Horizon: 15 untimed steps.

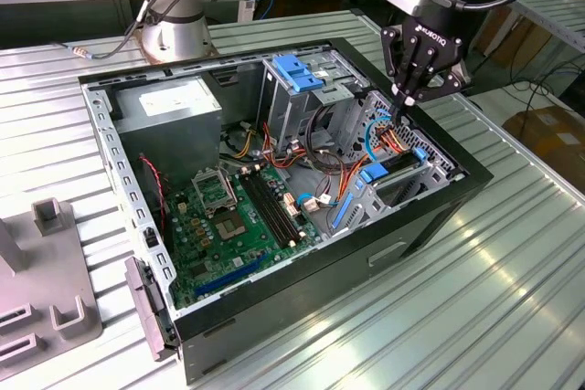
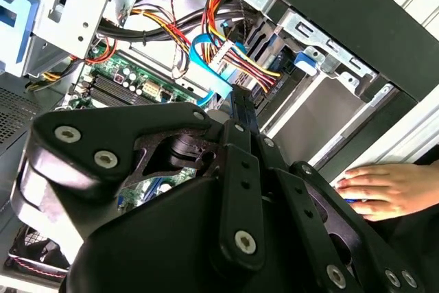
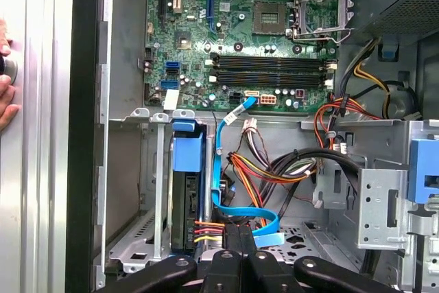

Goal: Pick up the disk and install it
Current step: 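Insert the second disk wire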

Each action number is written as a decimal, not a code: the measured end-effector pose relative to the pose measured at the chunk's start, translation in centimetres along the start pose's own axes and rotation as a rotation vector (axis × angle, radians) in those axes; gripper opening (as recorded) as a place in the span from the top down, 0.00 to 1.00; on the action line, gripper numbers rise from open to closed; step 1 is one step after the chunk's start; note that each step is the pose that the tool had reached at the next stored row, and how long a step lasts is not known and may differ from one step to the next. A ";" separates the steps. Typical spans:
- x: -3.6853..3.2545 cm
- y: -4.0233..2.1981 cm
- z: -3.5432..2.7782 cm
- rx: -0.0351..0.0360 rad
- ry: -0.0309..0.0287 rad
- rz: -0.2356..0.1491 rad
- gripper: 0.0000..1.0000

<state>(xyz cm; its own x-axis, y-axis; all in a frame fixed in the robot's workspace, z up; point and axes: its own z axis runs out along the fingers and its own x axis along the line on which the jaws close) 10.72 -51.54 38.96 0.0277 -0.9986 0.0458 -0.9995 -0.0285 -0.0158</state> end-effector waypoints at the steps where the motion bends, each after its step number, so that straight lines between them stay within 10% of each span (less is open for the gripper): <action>1: 0.00 0.00 0.00 0.0000 0.0000 0.000 0.89; 11: -0.43 -0.01 0.00 -0.0001 0.0053 0.000 0.76; 15: -0.50 -0.01 0.12 -0.0008 0.0285 0.000 0.76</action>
<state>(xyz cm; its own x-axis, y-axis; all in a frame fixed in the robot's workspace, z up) 10.72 -51.05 38.82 0.0277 -0.9969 0.0743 -0.9995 -0.0289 -0.0150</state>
